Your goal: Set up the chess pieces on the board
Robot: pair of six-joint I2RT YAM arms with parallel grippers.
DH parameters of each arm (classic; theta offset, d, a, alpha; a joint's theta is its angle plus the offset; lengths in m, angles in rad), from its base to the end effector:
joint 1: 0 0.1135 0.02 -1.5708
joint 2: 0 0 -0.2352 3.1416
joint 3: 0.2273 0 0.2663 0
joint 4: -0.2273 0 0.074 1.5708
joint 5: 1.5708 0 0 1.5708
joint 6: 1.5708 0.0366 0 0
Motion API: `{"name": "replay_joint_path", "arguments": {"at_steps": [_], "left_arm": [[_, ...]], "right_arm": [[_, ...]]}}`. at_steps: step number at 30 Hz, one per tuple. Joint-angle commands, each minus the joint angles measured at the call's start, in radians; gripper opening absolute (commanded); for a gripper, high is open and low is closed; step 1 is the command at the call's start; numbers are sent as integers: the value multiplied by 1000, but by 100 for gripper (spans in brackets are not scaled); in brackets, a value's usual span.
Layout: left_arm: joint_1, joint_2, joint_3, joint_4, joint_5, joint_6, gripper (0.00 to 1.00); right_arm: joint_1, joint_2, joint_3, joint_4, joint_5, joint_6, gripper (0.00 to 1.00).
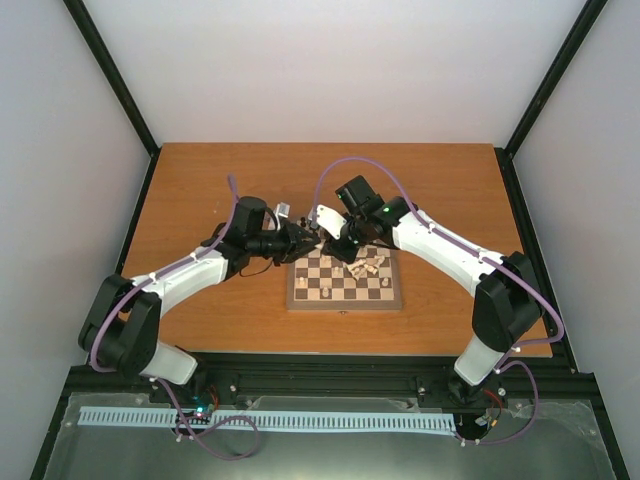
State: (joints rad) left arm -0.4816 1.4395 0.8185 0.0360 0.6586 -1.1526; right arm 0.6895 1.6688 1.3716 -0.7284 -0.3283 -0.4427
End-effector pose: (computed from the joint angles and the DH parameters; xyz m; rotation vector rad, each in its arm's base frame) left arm 0.2741 -0.1685 0.1877 -0.3845 2.4777 -1.5426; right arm 0.2741 0.2413 0.2361 -1.4930 2.1255 0.5158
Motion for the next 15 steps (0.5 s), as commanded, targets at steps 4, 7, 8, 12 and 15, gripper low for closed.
{"name": "replay_joint_path", "arguments": {"at_steps": [4, 7, 8, 12, 15], "left_arm": [[-18, 26, 52, 58, 23, -30, 19], [-19, 28, 49, 65, 18, -27, 14], [-18, 29, 50, 63, 20, -22, 12], [-19, 16, 73, -18, -6, 64, 6], [-20, -30, 97, -119, -67, 185, 3]], "right_arm": [[-1, -20, -8, 24, -6, 15, 17], [-1, -15, -5, 23, -4, 19, 17], [0, -15, -5, 22, -1, 22, 19], [-9, -39, 6, 3, 4, 30, 39], [-65, -74, 44, -63, -102, 39, 51]]}}
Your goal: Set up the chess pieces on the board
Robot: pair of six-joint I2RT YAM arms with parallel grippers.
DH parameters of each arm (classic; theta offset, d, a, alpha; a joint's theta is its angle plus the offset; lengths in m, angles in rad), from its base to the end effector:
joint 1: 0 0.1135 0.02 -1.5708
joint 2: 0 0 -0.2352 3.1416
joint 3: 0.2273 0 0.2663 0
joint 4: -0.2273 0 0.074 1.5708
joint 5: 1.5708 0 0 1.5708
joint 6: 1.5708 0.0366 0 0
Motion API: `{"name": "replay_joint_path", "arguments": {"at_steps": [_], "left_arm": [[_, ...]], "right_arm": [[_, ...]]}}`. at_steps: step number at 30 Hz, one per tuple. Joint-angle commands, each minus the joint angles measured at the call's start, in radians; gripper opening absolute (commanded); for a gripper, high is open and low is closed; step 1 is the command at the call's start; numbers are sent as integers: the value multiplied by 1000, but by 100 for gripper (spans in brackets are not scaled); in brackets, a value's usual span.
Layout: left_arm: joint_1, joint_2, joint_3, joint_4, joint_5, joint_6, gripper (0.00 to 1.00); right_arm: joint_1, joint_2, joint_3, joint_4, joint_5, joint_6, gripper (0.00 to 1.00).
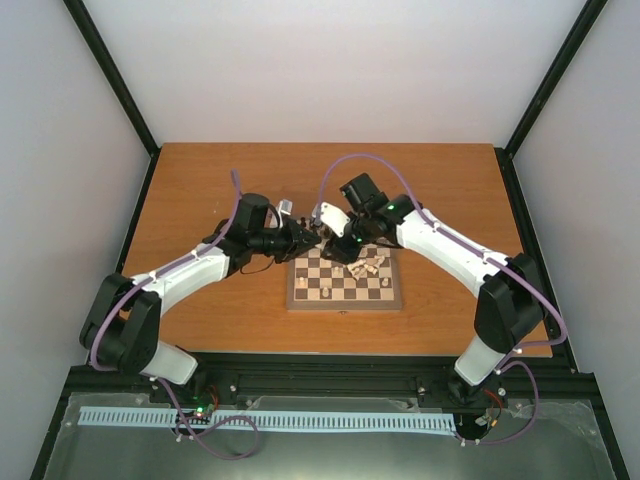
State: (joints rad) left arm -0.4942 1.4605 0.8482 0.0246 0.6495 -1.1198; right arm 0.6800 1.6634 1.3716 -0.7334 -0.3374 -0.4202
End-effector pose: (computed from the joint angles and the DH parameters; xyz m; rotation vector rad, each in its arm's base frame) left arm 0.2772 -0.1745 0.1901 -0.3352 2.4780 -1.5246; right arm 0.2753 0.2382 0.2377 -1.4620 2.1475 0.5323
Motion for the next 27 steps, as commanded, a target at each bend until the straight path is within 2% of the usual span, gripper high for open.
{"name": "replay_joint_path", "arguments": {"at_steps": [1, 3, 6, 10, 12, 15, 19, 27], "left_arm": [[-9, -71, 75, -152, -86, 196, 2], [-17, -110, 99, -263, -163, 306, 2], [-64, -145, 139, -427, -295, 493, 1], [-156, -180, 124, -501, -429, 635, 1], [-211, -201, 99, -502, -513, 674, 1], [-273, -211, 78, -502, -618, 729, 1], [-343, -167, 73, -529, -732, 778, 1], [-409, -52, 84, -501, -766, 757, 1]], "right_arm": [[-81, -74, 63, -94, -133, 18, 54], [-135, -84, 82, -157, -201, 14, 58], [-208, -131, 32, -162, -268, 13, 59], [-241, -209, -122, -19, -286, 56, 59], [-242, -229, -182, 58, -287, 74, 59], [-243, -227, -202, 77, -219, 68, 59], [-242, -226, -225, 93, -234, 63, 59], [-243, -215, -231, 90, -230, 50, 59]]}}
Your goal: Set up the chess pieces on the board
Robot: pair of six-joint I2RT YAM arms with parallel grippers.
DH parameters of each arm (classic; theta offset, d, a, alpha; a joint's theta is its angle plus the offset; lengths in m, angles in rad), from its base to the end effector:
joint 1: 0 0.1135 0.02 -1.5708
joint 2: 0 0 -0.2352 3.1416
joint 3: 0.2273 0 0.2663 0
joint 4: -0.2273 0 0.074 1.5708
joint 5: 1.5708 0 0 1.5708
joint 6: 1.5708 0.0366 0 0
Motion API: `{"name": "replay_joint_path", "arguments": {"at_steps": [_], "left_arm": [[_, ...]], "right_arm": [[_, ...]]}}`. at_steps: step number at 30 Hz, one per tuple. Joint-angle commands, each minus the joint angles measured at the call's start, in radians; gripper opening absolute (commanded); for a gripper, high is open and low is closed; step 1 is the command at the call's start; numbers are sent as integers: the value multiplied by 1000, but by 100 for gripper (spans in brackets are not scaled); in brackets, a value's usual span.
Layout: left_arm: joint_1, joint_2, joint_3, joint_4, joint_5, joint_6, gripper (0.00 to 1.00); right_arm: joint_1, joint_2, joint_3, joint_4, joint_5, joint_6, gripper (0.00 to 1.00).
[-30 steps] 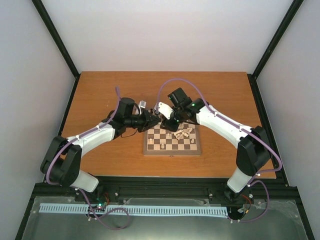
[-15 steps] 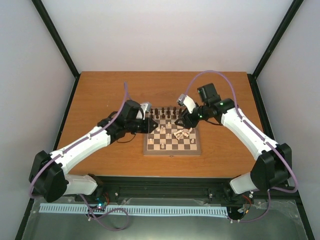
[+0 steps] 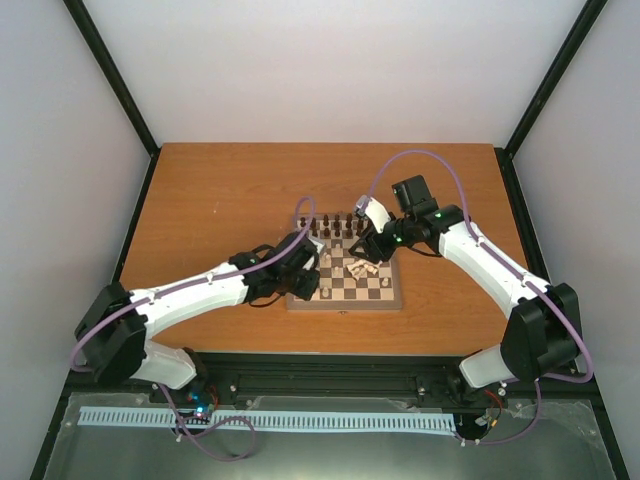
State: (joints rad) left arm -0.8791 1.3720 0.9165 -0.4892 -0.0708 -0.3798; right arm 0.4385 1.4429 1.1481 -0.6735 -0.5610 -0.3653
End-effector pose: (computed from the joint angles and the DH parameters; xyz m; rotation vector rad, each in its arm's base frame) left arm 0.1919 -0.2276 0.1943 0.6050 2.4919 -0.4152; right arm 0.2771 0.1515 0.2423 -1.1679 2.1835 0.7381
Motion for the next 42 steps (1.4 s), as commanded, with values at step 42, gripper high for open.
{"name": "replay_joint_path", "arguments": {"at_steps": [42], "left_arm": [[-26, 132, -34, 63, -5, -58, 14]], "right_arm": [[-1, 38, -4, 1, -43, -36, 57]]}}
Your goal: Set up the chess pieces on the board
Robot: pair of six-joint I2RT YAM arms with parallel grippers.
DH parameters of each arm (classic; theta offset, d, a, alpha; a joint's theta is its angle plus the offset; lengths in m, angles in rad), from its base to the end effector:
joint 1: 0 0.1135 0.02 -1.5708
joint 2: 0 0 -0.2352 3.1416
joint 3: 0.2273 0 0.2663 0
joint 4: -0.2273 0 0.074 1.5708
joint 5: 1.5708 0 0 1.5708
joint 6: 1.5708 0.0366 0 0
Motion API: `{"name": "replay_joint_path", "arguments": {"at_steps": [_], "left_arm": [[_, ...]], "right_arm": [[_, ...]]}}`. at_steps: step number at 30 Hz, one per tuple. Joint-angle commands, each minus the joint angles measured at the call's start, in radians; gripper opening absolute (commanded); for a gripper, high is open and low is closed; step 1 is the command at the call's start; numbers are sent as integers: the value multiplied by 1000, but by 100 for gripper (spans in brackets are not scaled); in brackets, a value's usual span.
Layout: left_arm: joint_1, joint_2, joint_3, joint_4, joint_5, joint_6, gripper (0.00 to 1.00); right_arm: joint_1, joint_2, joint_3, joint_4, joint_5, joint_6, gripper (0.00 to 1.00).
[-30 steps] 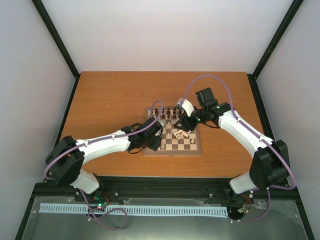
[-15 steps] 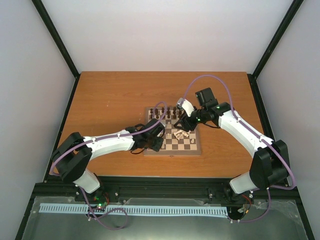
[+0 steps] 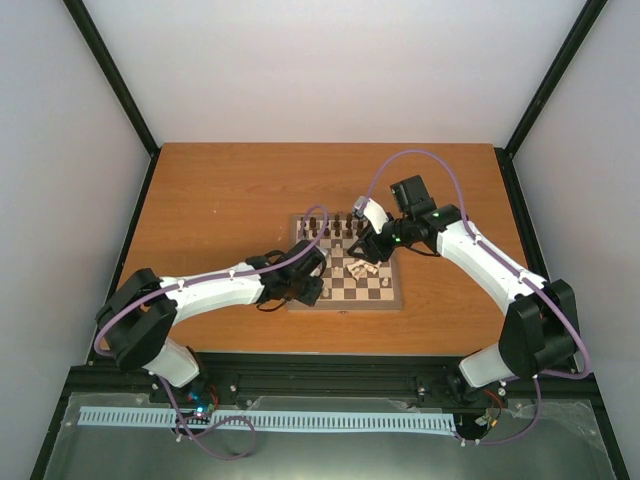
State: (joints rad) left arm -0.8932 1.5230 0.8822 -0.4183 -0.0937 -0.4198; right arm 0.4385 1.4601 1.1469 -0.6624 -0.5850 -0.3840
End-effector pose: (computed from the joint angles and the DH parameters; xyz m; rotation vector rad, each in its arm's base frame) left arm 0.1949 -0.2368 0.1451 0.5924 2.5951 -0.3261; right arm 0.2793 0.1533 0.2379 -1.1931 2.1668 0.7620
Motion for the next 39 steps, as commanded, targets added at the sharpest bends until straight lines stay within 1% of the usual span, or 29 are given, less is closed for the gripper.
{"name": "replay_joint_path", "arguments": {"at_steps": [1, 3, 12, 14, 16, 21, 23, 26, 31, 35, 37, 39], "left_arm": [[-12, -13, 3, -8, 18, -17, 16], [-12, 0, 7, -7, 18, -15, 21], [-11, 4, 21, -2, 17, -10, 22], [-12, -7, 30, -13, 15, -9, 25], [-11, -28, 48, -28, 8, -5, 30], [-12, -52, 120, -59, -61, 24, 43], [-7, -18, 166, -103, -90, 38, 44], [19, 55, 248, -137, -96, 43, 43], [92, 140, 344, -124, -25, 25, 42], [127, 167, 385, -123, 10, -5, 44], [138, 159, 384, -125, 26, -21, 47], [143, 135, 383, -137, 72, -28, 51]], "right_arm": [[-1, 25, -1, -11, -21, -17, 57], [-1, 29, 0, -14, -23, -18, 57], [0, 25, -2, -17, -18, -20, 57], [-1, 26, -1, -19, -18, -22, 57], [-1, 24, 0, -19, -19, -22, 57], [-1, 19, 2, -21, -14, -23, 57], [-2, 15, 2, -20, -7, -24, 57], [-1, 2, -2, -14, 12, -20, 57], [-17, -11, -9, 3, 77, -3, 57], [-26, 13, 12, 10, 213, 5, 55], [-26, 51, 40, -7, 270, -9, 55], [-25, 97, 77, -33, 298, -29, 54]]}}
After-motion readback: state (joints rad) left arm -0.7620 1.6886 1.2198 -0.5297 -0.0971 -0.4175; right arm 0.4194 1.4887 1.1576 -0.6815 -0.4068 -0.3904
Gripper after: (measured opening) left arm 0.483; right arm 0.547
